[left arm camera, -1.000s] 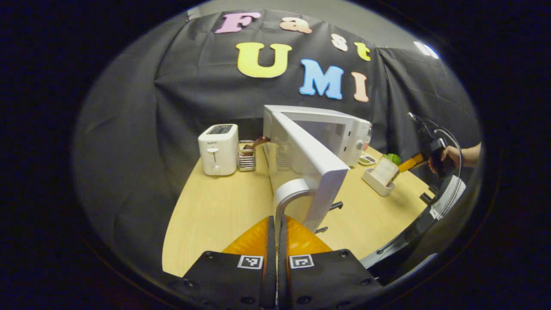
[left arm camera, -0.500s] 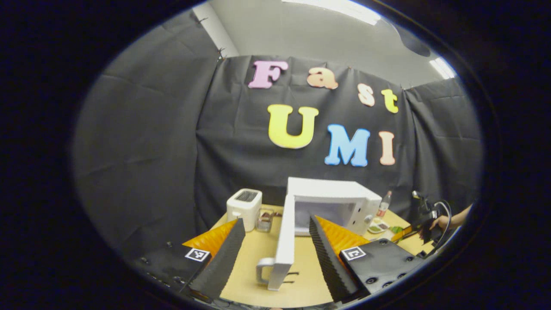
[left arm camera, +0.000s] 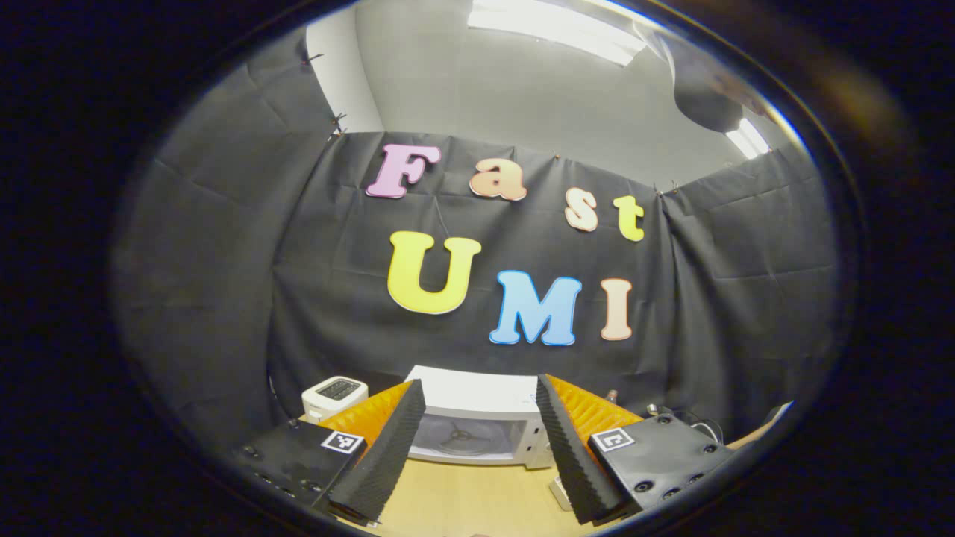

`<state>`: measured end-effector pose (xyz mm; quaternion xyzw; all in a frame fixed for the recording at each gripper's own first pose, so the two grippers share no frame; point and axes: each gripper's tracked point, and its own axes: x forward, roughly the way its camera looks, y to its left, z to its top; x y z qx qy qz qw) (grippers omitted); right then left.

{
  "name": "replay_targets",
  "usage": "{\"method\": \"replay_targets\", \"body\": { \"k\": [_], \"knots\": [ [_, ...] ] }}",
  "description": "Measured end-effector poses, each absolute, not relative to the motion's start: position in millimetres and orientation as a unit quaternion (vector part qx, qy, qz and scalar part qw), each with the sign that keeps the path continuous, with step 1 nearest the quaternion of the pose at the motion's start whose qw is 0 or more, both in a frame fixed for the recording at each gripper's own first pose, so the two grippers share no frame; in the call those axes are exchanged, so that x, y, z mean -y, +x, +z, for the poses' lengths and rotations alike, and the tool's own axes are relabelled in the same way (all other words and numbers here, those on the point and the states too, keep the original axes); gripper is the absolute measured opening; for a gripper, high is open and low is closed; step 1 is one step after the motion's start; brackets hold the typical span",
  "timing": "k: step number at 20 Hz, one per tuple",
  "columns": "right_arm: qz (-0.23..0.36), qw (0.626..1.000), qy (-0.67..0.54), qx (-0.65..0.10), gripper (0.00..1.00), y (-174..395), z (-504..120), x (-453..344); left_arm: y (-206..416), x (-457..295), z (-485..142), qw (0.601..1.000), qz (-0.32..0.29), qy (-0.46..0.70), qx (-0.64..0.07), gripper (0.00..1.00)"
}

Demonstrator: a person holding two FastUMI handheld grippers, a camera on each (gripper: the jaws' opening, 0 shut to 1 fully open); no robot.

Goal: Open the microwave oven with the left hand, put the food in, and close the microwave oven.

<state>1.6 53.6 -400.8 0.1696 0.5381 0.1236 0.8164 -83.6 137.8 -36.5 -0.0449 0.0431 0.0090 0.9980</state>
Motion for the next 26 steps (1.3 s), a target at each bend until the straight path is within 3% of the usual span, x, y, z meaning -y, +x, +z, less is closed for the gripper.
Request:
{"method": "replay_targets", "body": {
  "k": [2,7,14,20,26],
  "knots": [
    [0.137,0.817,0.17,-0.533,0.18,-0.4,-393.8,-55.4,-82.5,-119.9,-39.5,0.998,0.007,-0.038,-0.053,0.95],
    [0.163,0.819,0.21,-0.509,0.18,9.3,-361.1,-63.4,-83.1,-102.4,-28.2,0.998,0.014,-0.025,-0.051,0.95],
    [0.193,0.806,0.32,-0.459,0.18,12.9,-292.4,-110.3,-56.2,-116.9,-21.3,0.998,-0.023,-0.038,-0.044,0.95],
    [0.21,0.792,0.405,-0.405,0.18,21.0,-243.8,-187.2,-43.0,-173.8,-17.4,0.997,-0.054,-0.044,-0.039,0.95],
    [0.201,0.785,0.44,-0.386,0.18,36.5,-247.1,-252.3,-44.0,-243.2,-15.5,0.997,-0.048,-0.05,-0.041,0.95]
  ]
}}
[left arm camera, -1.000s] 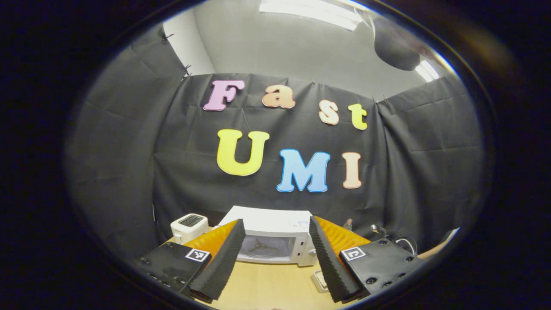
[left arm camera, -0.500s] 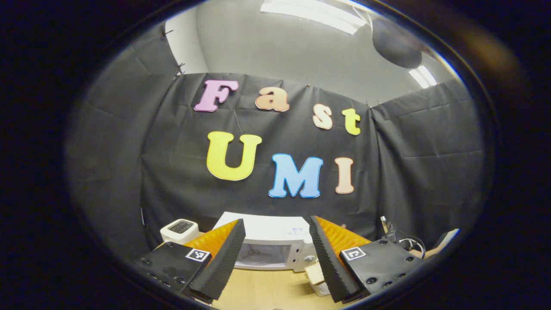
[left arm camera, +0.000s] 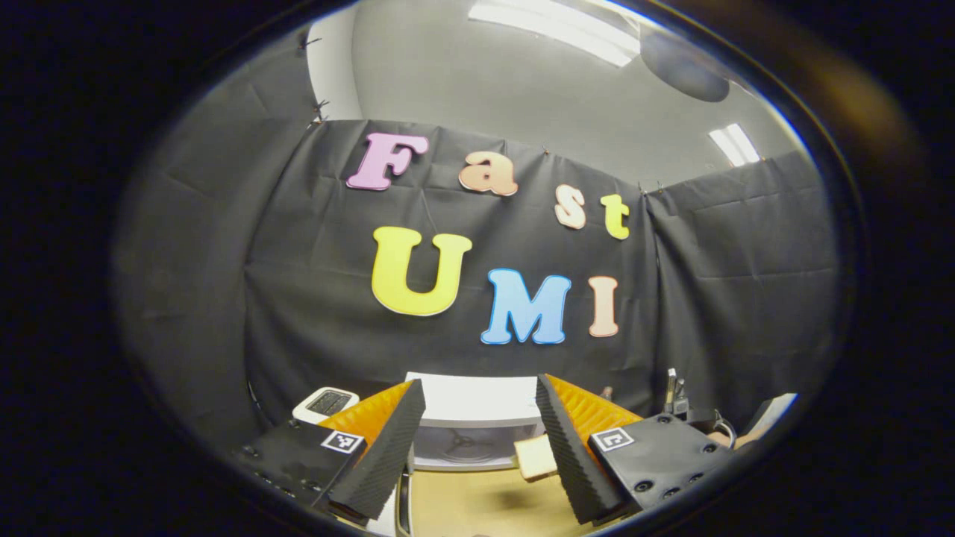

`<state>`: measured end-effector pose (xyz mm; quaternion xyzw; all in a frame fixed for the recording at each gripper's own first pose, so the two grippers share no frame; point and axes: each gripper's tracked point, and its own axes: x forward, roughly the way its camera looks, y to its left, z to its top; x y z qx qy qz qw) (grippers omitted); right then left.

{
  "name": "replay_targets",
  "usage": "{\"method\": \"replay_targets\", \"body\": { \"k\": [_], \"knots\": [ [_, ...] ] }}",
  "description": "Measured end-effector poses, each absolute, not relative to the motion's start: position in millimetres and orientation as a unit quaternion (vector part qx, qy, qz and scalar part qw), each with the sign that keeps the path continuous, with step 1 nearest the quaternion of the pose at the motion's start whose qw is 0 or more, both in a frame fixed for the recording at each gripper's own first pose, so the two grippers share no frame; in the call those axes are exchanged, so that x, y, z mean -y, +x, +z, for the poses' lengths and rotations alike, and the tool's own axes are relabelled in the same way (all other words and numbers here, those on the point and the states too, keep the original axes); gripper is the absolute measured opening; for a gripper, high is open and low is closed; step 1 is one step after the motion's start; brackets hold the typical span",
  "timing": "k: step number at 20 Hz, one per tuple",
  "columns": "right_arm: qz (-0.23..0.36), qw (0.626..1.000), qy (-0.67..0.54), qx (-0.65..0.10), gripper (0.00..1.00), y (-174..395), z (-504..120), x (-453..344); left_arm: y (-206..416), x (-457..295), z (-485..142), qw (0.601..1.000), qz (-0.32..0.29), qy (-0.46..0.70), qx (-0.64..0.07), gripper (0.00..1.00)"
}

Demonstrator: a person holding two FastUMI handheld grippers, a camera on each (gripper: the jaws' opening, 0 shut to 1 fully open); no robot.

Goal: Open the microwave oven with the left hand, put the food in, and close the microwave oven.

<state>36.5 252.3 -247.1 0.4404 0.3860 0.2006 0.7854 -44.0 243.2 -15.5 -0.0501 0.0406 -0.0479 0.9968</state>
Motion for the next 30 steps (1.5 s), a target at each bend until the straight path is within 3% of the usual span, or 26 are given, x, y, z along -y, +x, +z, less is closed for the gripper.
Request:
{"method": "replay_targets", "body": {
  "k": [11,15,24,30],
  "knots": [
    [0.039,0.747,0.559,-0.358,0.18,109.8,-325.2,-316.6,-46.8,-330.9,-30.9,0.997,-0.031,-0.028,-0.064,0.96],
    [-0.021,0.742,0.595,-0.308,0.18,150.6,-346.4,-327.2,-50.9,-353.7,-41.3,0.997,-0.023,-0.028,-0.07,0.96],
    [-0.105,0.736,0.623,-0.245,0.18,230.2,-395.3,-356.9,-85.5,-413.2,-77.1,0.992,0.038,-0.049,-0.107,0.96],
    [-0.121,0.736,0.62,-0.246,0.19,256.8,-427.0,-378.7,-110.1,-454.0,-84.0,0.987,0.087,-0.067,-0.116,0.97]
  ]
}}
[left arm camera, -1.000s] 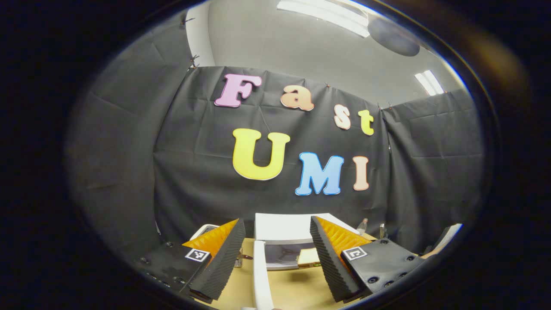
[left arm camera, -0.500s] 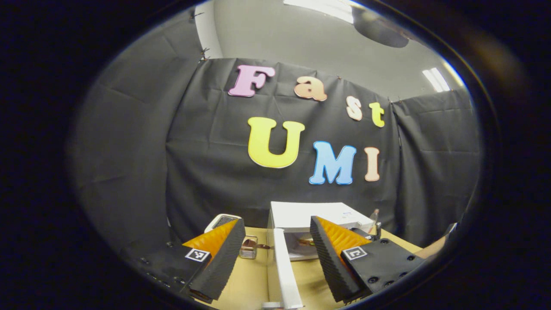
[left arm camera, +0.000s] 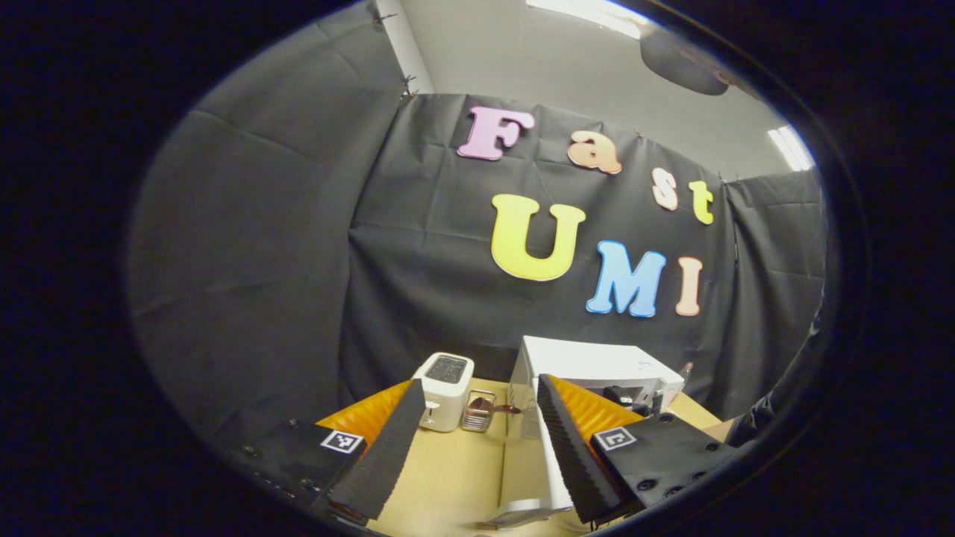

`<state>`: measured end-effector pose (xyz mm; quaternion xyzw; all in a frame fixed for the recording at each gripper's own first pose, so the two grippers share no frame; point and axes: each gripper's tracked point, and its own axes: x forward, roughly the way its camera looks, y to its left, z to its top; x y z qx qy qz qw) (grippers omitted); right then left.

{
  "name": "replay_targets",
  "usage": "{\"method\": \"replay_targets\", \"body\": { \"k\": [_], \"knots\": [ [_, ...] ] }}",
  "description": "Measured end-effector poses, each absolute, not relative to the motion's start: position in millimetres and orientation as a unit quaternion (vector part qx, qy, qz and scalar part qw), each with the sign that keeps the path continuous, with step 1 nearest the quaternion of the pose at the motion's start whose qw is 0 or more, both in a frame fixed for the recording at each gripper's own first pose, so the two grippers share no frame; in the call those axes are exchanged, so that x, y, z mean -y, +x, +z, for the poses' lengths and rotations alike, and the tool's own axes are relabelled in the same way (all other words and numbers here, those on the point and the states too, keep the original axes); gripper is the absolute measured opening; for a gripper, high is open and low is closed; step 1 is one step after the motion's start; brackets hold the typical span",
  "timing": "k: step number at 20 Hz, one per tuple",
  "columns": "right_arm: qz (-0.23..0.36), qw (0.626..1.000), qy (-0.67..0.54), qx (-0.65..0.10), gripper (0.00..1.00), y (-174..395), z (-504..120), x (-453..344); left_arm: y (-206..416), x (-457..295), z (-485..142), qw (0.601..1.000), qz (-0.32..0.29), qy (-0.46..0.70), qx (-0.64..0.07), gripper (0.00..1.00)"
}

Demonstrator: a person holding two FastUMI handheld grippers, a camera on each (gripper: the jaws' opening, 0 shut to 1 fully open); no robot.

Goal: Open the microwave oven with the left hand, put the food in, and close the microwave oven.

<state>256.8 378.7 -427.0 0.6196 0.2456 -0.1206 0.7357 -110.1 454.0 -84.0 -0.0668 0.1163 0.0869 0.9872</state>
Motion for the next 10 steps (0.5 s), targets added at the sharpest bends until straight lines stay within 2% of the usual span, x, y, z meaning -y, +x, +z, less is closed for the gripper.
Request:
{"method": "replay_targets", "body": {
  "k": [3,4,5,6,7,9,10],
  "knots": [
    [-0.116,0.752,0.593,-0.262,0.22,255.8,-430.5,-379.1,-106.6,-450.0,-81.5,0.988,0.081,-0.064,-0.113,0.96],
    [-0.117,0.756,0.583,-0.273,0.28,252.3,-430.8,-376.9,-101.9,-445.0,-82.0,0.989,0.074,-0.064,-0.113,0.96],
    [-0.12,0.761,0.571,-0.284,0.3,248.6,-428.7,-372.3,-98.3,-439.3,-83.3,0.989,0.066,-0.065,-0.114,0.96],
    [-0.124,0.765,0.558,-0.297,0.38,244.0,-431.1,-369.3,-93.1,-433.1,-85.1,0.99,0.059,-0.064,-0.114,0.96],
    [-0.123,0.77,0.545,-0.307,0.41,238.9,-429.8,-364.8,-88.6,-427.1,-83.7,0.99,0.051,-0.064,-0.112,0.95],
    [-0.119,0.794,0.502,-0.322,0.6,225.8,-424.9,-353.7,-80.1,-412.6,-79.1,0.992,0.033,-0.06,-0.106,0.97],
    [-0.113,0.807,0.482,-0.322,0.63,219.4,-418.4,-347.4,-76.5,-405.1,-77.8,0.993,0.025,-0.058,-0.102,0.97]
  ]
}}
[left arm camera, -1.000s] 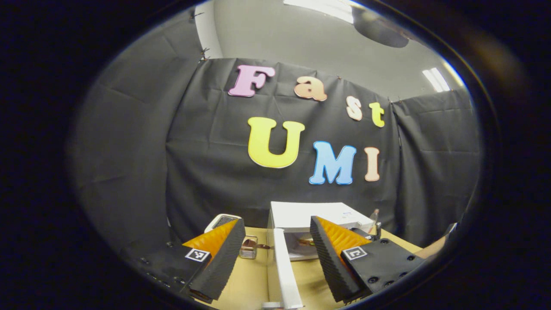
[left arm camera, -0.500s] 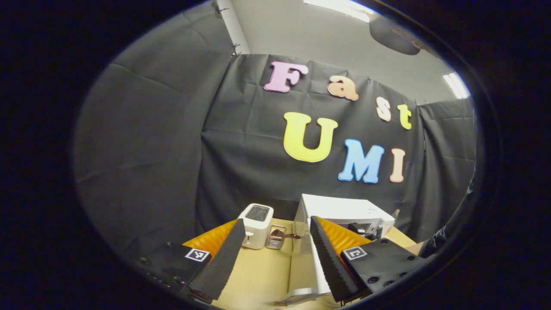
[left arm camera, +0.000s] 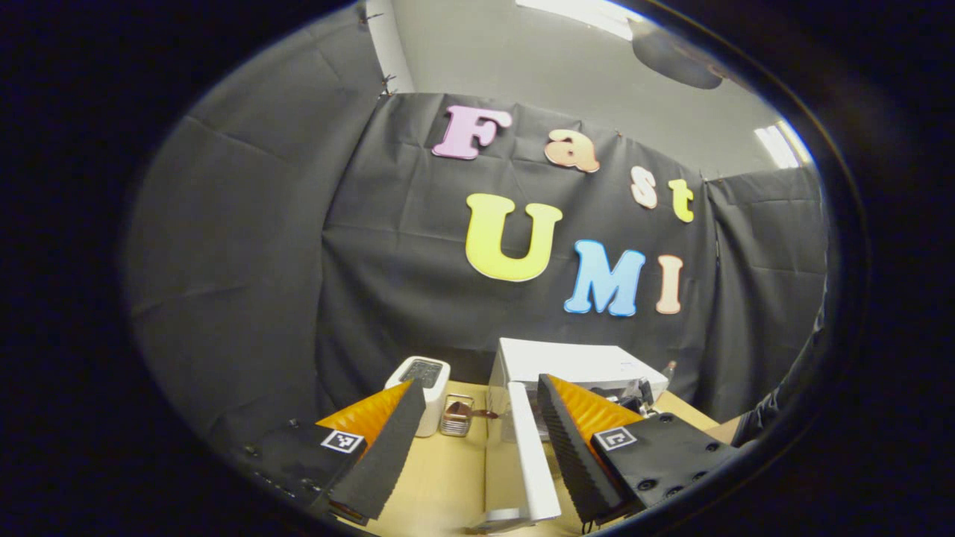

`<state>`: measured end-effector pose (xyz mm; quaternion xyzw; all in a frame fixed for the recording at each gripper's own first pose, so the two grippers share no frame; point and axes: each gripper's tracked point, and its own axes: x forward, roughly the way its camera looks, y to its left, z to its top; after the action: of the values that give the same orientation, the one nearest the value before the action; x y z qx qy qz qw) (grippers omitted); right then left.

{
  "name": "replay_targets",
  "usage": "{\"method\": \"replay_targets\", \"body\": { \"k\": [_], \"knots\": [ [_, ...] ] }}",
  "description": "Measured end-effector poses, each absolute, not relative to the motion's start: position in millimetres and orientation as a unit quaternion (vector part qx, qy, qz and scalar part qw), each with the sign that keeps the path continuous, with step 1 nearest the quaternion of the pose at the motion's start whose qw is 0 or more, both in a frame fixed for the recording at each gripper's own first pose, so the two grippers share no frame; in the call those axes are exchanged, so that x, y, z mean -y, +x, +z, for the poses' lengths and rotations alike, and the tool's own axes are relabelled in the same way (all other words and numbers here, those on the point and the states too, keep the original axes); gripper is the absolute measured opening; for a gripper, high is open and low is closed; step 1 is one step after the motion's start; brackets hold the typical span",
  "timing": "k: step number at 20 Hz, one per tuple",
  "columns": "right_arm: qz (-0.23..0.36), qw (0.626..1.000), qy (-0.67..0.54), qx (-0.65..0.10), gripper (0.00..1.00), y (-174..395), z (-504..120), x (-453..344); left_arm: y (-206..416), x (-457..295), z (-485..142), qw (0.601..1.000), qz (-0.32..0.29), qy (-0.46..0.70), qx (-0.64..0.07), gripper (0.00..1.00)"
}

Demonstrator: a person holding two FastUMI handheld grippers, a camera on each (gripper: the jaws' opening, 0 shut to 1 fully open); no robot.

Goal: Open the microwave oven with the left hand, put the food in, and close the microwave oven.

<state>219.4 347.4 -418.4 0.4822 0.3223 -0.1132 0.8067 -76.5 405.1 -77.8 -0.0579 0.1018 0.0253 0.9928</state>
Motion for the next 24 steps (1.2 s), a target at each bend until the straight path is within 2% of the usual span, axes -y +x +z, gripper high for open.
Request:
{"method": "replay_targets", "body": {
  "k": [1,2,8,13,18,21,22,23,24],
  "knots": [
    [-0.104,0.82,0.463,-0.319,0.67,212.2,-410.1,-341.8,-73.0,-398.6,-75.9,0.993,0.018,-0.055,-0.099,0.97],
    [-0.094,0.836,0.436,-0.32,0.78,205.4,-403.5,-336.2,-69.8,-392.0,-75.8,0.994,0.011,-0.054,-0.097,0.97],
    [-0.03,0.908,0.295,-0.297,0.79,156.9,-335.7,-293.4,-42.5,-336.0,-60.9,0.995,-0.021,-0.074,-0.069,0.96],
    [0.016,0.956,0.186,-0.225,0.78,129.3,-249.4,-237.7,-32.6,-273.9,-63.4,0.995,-0.035,-0.054,-0.07,0.96],
    [0.039,0.984,0.108,-0.134,0.78,97.3,-154.7,-176.7,-28.5,-217.5,-69.1,0.997,-0.032,-0.032,-0.069,0.96],
    [0.046,0.989,0.087,-0.106,0.8,70.1,-110.4,-145.8,-31.4,-183.9,-68.9,0.997,-0.034,-0.024,-0.071,0.96],
    [0.044,0.991,0.08,-0.1,0.86,63.6,-99.3,-133.4,-32.8,-174.9,-67.1,0.997,-0.032,-0.021,-0.069,0.96],
    [0.044,0.992,0.077,-0.094,1.0,57.4,-93.4,-124.7,-33.9,-167.5,-64.9,0.997,-0.029,-0.017,-0.067,0.96],
    [0.046,0.992,0.08,-0.088,0.98,51.7,-83.9,-116.1,-36.2,-159.1,-63.7,0.997,-0.028,-0.014,-0.066,0.96]
  ]
}}
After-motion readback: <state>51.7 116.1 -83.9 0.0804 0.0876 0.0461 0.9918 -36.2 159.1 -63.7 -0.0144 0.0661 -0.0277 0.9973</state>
